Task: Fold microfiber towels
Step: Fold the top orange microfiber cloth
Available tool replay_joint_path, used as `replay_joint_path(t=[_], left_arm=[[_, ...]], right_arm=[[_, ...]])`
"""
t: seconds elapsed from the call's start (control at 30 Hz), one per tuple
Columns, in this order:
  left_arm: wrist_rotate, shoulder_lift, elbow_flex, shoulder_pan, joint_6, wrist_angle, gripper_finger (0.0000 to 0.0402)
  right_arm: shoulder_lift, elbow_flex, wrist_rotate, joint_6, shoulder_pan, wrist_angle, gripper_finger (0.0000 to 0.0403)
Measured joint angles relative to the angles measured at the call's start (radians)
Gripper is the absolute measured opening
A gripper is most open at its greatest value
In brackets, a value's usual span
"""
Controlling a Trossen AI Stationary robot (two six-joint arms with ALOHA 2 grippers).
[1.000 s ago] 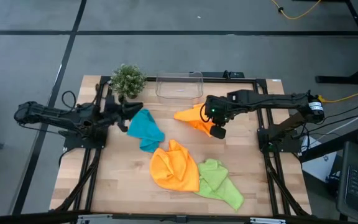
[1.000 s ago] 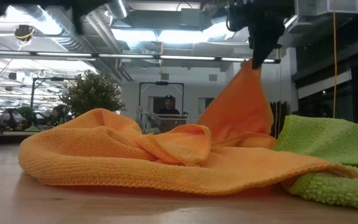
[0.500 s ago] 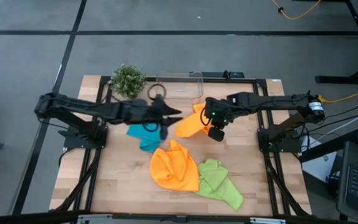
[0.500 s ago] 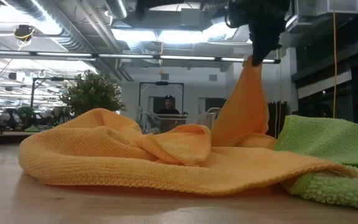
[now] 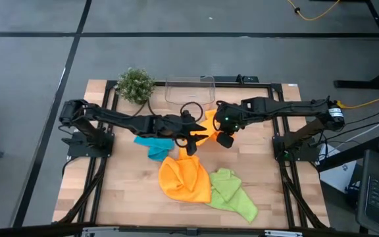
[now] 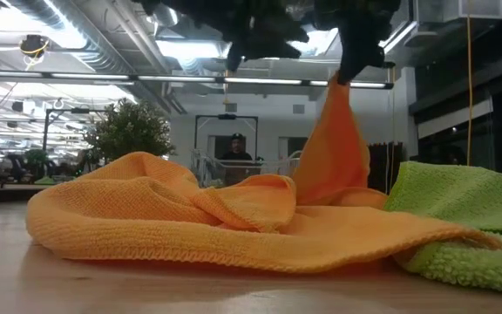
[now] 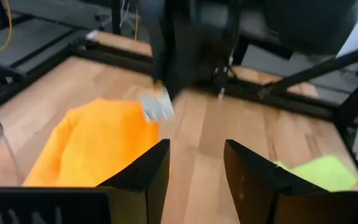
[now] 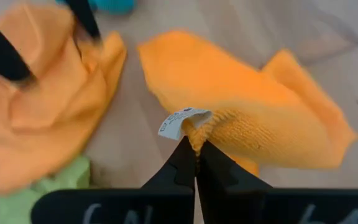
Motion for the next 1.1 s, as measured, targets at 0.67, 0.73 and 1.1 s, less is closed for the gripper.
replay_joint_path(t=[0.67,0.73,1.1], left_arm=[[-0.152,0.088,-0.001,0.002,0.052,0.058,0.0144],[-0.180,0.094,-0.005,0.003,0.053,0.027,0.0144],[-0.186,0.131,-0.004,0.010,0.018,-0.175,0.0144]], right_arm=[[-0.041,0.001,-0.001,0.040,-0.009,0.150,0.0002],[-0.041,0.001,-0.001,0.041,-0.009,0.164,0.0002],[-0.053,0.179,0.076,-0.010,0.006,0.039,0.0002]])
